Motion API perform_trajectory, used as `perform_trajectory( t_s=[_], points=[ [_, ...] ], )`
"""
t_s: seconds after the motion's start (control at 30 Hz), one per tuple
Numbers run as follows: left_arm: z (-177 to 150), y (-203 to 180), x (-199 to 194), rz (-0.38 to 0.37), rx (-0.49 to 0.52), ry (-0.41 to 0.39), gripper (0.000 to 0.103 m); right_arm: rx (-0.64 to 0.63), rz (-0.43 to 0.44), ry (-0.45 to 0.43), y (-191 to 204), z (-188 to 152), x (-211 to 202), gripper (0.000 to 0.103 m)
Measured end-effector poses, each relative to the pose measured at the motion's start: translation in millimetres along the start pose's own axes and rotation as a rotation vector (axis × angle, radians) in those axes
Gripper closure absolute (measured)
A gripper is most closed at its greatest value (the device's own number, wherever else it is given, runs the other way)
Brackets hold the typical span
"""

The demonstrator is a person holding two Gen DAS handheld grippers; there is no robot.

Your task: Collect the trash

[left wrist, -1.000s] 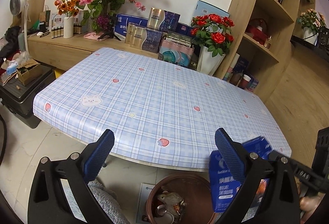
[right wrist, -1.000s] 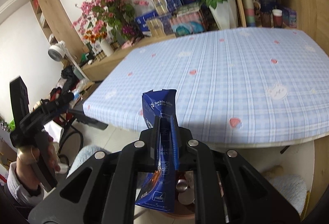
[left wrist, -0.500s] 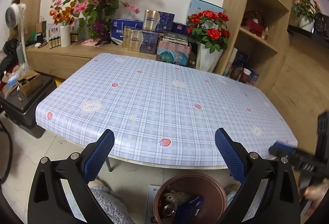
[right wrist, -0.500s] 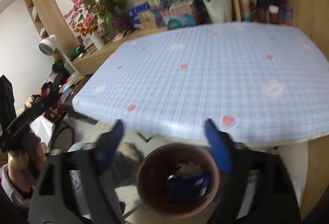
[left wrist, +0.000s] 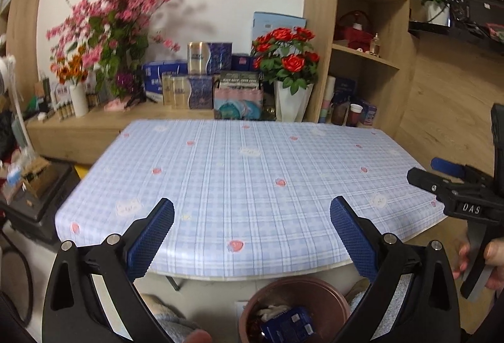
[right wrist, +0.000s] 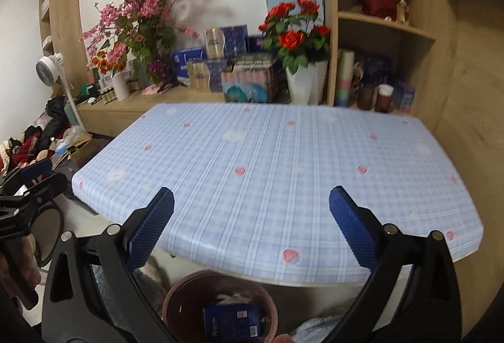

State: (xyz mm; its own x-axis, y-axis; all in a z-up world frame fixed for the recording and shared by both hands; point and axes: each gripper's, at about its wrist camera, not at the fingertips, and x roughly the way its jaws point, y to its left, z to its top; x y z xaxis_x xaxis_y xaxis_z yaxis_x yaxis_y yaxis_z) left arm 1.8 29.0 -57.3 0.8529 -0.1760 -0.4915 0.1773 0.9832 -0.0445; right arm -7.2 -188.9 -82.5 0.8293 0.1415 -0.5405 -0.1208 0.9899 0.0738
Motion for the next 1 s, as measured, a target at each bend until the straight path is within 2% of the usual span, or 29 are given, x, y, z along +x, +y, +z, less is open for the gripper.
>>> perform_trajectory(
  t_s=[0.13, 0.43, 1.0],
  points=[
    [16, -10, -7, 0.031, 0.049, -0.035, 0.006, 0.002, -0.022, -0.038, -4, 14, -11, 0.006],
    [43, -22, -14, 0.050, 0.076, -0.079, 0.006, 0.005, -0.059, -0.091, -15, 37, -32, 0.006],
    [47, -27, -13, 0.066, 0.084, -0.077, 0.006, 0.014, -0.086, -0.096, -20, 38, -36, 0.006]
  ],
)
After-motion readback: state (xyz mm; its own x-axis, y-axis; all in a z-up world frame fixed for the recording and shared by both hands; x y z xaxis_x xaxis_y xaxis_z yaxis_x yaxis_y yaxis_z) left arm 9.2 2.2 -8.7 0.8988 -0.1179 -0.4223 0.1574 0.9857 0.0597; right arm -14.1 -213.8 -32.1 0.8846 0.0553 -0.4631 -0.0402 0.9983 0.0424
